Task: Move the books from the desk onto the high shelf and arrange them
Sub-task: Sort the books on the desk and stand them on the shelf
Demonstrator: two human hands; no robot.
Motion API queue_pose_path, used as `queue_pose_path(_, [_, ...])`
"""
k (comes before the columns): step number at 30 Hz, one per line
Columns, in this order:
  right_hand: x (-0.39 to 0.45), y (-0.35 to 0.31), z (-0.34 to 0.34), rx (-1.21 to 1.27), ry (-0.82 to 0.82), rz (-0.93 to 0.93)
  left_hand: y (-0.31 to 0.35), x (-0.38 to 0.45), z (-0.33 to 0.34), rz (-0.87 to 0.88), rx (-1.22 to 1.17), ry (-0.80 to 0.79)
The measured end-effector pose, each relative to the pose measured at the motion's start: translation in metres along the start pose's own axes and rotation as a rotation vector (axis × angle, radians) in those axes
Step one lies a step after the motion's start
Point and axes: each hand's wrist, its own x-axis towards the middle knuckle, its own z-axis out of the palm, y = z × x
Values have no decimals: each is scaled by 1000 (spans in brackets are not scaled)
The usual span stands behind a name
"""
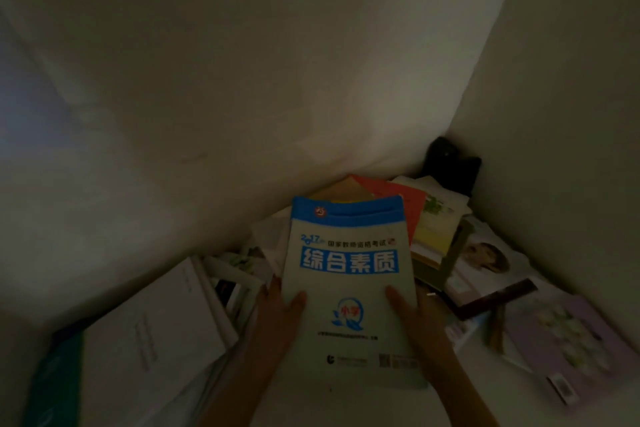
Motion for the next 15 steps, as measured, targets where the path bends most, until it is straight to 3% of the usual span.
queue_pose_path(9, [-85,41,-44,272,238,-18,4,-56,40,183,14,-54])
queue_pose_path(15, [-145,101,-105,399,327,162,-21,-115,104,-10,-6,-303])
